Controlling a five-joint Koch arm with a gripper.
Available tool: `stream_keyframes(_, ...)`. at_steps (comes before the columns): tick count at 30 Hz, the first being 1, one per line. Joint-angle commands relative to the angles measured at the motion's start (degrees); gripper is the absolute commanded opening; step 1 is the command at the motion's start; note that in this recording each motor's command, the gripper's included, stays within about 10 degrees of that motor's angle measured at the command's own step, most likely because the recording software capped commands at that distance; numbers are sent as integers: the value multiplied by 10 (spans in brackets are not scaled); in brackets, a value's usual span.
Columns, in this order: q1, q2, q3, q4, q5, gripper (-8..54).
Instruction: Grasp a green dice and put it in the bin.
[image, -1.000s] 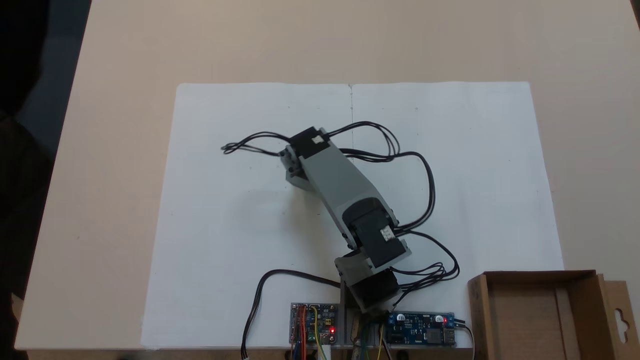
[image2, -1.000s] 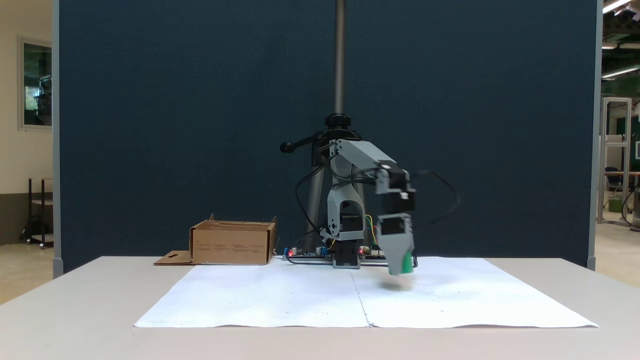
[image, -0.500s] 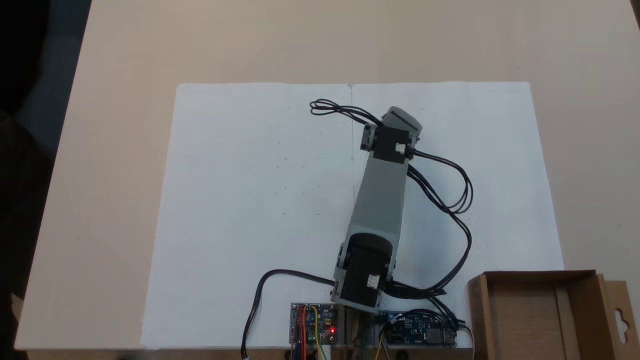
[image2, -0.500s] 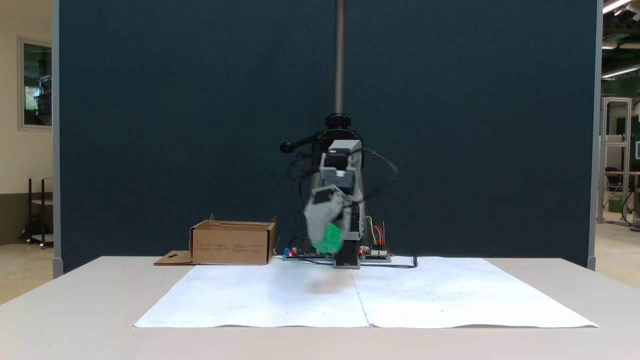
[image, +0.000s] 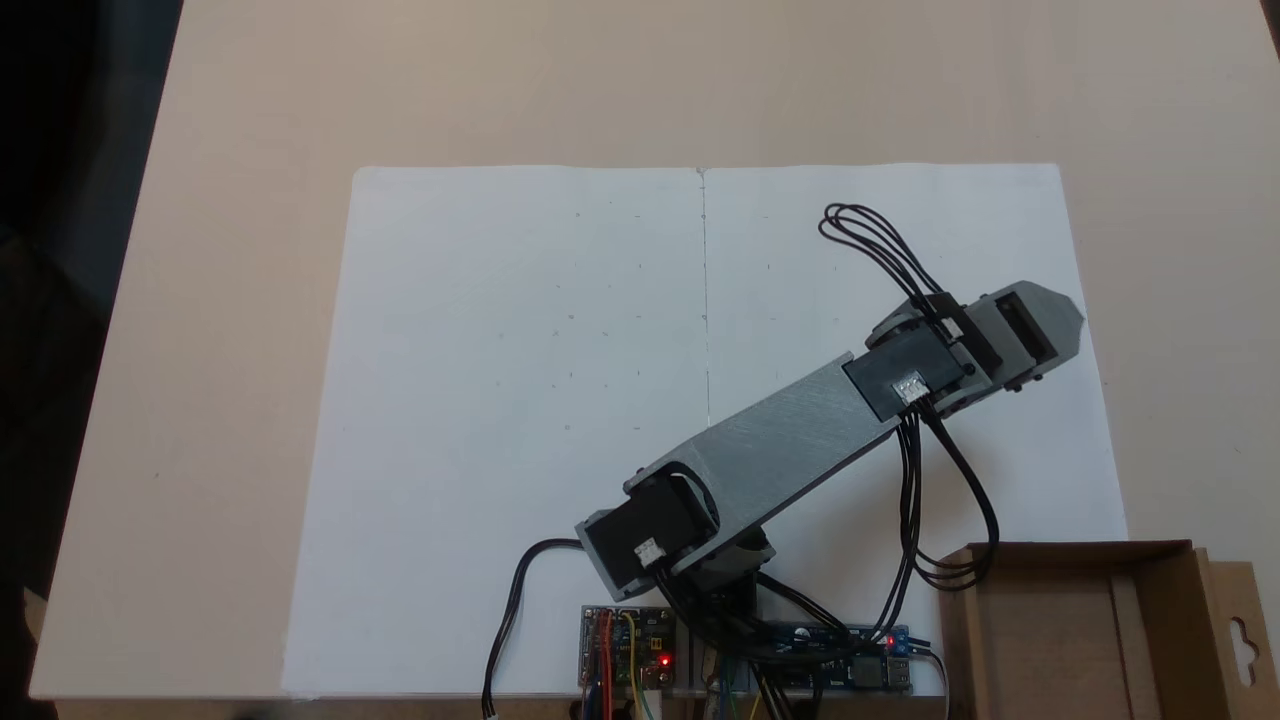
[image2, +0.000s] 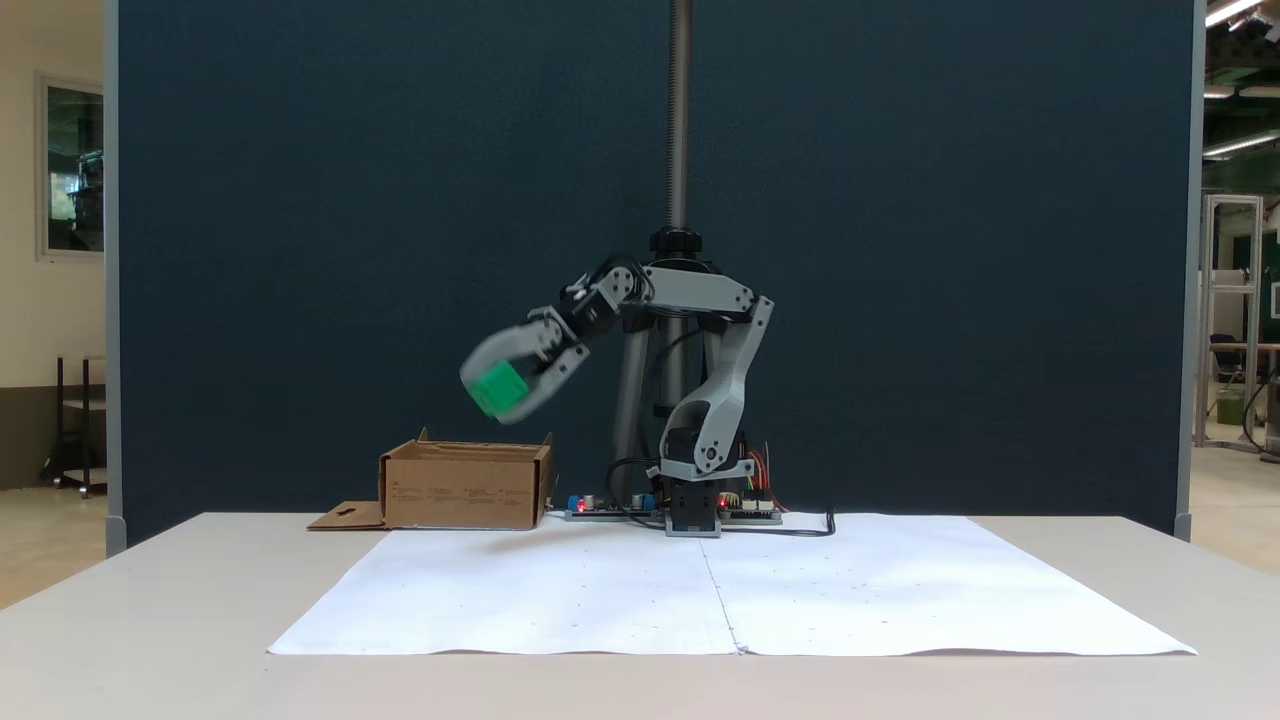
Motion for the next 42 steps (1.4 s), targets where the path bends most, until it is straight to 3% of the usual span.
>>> stream_keyframes(1,32,12,-49,-33,-65,121)
stream_keyframes(18,388,-130,-164,-8,-120,121)
stream_keyframes(33,468,-225,-166,102,-243,121)
stream_keyframes(34,468,-227,-166,102,-243,134)
stream_keyframes(35,468,-232,-165,102,-243,284)
stream_keyframes(36,469,-236,-164,103,-242,328)
stream_keyframes(39,468,-242,-164,101,-242,427)
stream_keyframes(42,468,-242,-164,101,-240,439)
